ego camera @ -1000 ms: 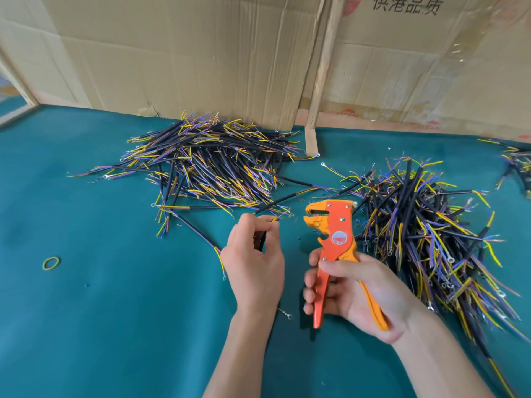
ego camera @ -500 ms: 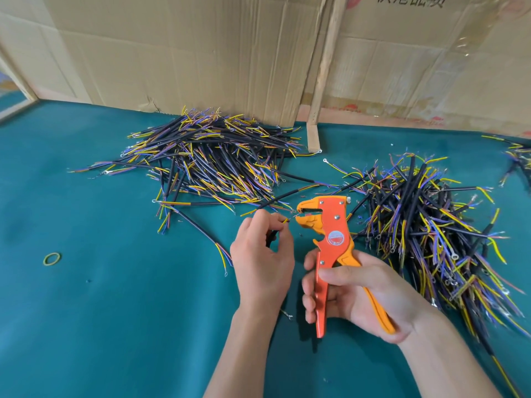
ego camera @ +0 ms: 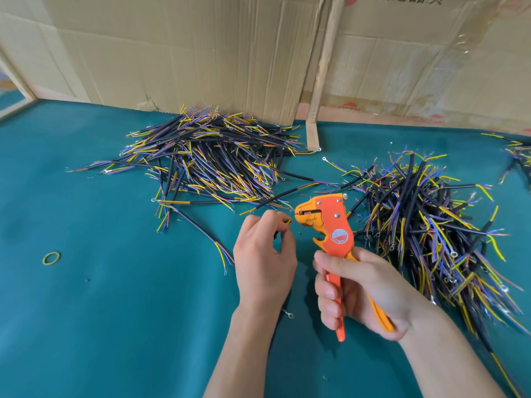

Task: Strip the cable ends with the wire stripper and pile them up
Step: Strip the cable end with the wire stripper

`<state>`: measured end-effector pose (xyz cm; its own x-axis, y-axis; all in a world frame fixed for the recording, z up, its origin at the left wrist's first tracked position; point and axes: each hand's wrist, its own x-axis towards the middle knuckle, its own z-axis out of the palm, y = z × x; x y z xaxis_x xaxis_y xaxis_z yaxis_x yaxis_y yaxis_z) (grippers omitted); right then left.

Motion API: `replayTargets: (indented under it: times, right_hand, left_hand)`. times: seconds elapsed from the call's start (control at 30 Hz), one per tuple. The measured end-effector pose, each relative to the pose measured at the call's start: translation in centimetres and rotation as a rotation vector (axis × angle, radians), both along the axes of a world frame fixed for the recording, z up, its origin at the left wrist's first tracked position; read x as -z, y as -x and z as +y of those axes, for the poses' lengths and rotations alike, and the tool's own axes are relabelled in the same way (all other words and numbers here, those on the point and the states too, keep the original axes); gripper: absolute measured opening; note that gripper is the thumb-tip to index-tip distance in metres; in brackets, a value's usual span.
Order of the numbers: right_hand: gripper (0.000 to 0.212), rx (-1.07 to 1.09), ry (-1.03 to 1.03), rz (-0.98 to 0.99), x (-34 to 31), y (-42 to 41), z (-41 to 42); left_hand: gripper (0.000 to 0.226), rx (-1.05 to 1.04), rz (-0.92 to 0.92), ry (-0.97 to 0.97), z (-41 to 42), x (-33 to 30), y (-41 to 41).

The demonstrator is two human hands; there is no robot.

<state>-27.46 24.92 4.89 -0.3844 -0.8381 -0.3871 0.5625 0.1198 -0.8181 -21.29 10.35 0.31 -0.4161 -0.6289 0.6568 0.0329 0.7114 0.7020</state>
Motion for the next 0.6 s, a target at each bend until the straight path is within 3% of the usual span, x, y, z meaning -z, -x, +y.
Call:
replayTargets:
  times: [0.2,0.33,0.6]
  right_hand:
    - [0.041,0.098,-0.032,0.050,0.11,-0.09,-0.48]
    - [0.034,0.010,0.070,-0.053,0.07,-0.12,-0.37]
    - [0.049,-0.052,0.087,-0.060,0.17,0.44,0.39]
  left_hand:
    - [0.028,-0.003,0.017,0.024,0.06,-0.15,0.06]
    - [0.029,-0.040,0.034,-0.011,0.03,-0.28,-0.10]
    - [0.022,-0.042,0.025,0.016,-0.03,-0.08,-0.08]
